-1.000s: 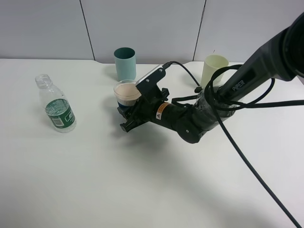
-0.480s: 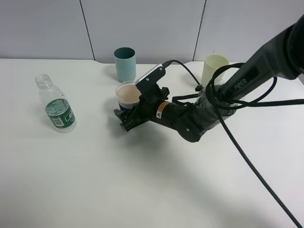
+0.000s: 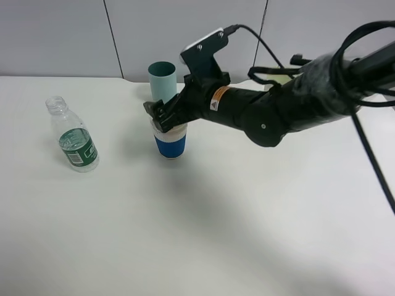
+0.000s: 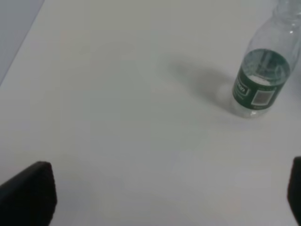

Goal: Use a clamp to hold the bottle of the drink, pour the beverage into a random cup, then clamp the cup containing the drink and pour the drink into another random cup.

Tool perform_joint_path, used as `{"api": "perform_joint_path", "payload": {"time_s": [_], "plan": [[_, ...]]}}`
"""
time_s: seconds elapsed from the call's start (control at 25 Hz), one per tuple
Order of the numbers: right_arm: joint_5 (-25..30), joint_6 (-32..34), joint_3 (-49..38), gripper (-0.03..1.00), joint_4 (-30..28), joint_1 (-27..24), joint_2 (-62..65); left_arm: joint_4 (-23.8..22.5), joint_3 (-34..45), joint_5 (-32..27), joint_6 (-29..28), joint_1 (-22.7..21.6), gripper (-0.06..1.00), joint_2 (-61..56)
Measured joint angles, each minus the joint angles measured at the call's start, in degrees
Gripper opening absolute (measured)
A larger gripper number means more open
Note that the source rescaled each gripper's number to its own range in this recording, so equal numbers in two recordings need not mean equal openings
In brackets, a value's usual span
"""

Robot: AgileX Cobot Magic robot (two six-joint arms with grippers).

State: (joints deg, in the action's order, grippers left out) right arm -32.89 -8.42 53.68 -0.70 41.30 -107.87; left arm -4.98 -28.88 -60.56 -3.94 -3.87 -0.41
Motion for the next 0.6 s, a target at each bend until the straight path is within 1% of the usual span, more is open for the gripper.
{"api": "perform_joint_path", "payload": {"time_s": [0.16, 0.44, 0.6], "plan": [[4.1, -0.1, 0.0, 0.93, 0.7, -2.3, 4.8, 0.0, 0.0, 0.0, 0.0, 0.0, 1.0, 0.0], [12.0, -1.1, 0.0, 0.93, 0.7, -11.7, 9.5, 0.0, 0.0, 0.0, 0.0, 0.0, 1.0, 0.0], [14.4, -3.1, 0.0, 0.93, 0.7, -16.5, 13.2, 0.0, 0.0, 0.0, 0.0, 0.0, 1.0, 0.0]]}}
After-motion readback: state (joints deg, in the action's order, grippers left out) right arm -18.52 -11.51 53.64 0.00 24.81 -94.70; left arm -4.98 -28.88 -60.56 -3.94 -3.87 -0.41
